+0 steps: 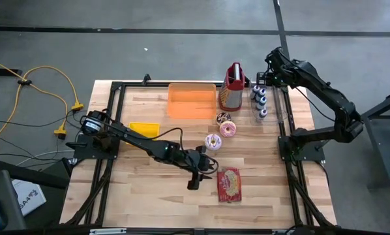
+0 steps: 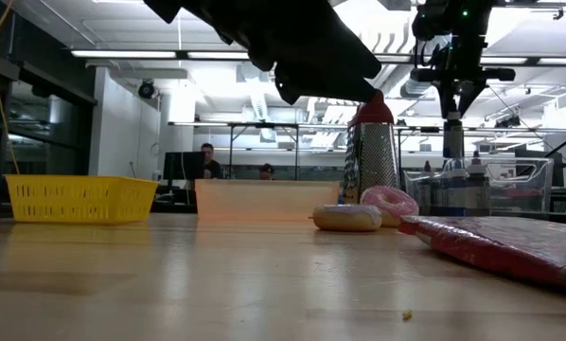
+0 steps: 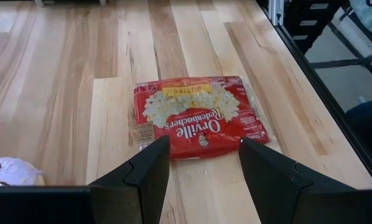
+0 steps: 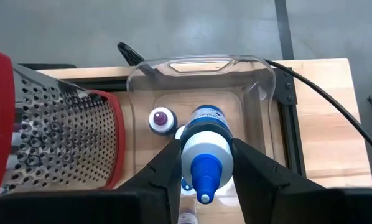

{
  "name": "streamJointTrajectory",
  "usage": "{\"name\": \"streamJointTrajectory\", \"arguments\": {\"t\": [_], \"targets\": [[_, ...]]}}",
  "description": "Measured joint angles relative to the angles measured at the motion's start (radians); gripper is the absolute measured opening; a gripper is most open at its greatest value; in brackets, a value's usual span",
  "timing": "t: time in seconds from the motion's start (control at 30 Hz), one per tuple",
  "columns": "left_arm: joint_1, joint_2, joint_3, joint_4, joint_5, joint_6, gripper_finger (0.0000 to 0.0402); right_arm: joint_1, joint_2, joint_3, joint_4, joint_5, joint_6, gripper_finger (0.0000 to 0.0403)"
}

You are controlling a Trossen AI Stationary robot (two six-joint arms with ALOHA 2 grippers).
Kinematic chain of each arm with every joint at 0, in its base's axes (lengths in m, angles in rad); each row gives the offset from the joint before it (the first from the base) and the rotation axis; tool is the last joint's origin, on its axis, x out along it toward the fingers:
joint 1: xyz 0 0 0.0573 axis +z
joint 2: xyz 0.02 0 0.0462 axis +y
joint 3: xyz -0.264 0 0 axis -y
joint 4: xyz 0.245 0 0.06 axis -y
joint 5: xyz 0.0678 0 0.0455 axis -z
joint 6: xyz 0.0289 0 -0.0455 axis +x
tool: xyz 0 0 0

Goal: Pick & Place Food Item
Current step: Put the blue food coloring bottle into the transparent bin

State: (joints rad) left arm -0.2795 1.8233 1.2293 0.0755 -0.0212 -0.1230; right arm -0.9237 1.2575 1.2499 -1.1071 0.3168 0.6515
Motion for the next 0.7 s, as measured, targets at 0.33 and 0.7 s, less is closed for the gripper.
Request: {"name": "streamJointTrajectory", "arguments": {"t": [0.33, 0.7], "targets": [[0.0, 0.0, 0.0, -0.004, -0.001, 0.0, 0.0187, 0.001, 0.0, 0.0, -0.013, 0.017, -0.027, 0.0105], [0.0, 0.0, 0.0, -0.002, -0.002, 0.001, 0.0187, 0.047, -0.075, -0.001, -0.02, 0.05, -0.054, 0.0105]]}}
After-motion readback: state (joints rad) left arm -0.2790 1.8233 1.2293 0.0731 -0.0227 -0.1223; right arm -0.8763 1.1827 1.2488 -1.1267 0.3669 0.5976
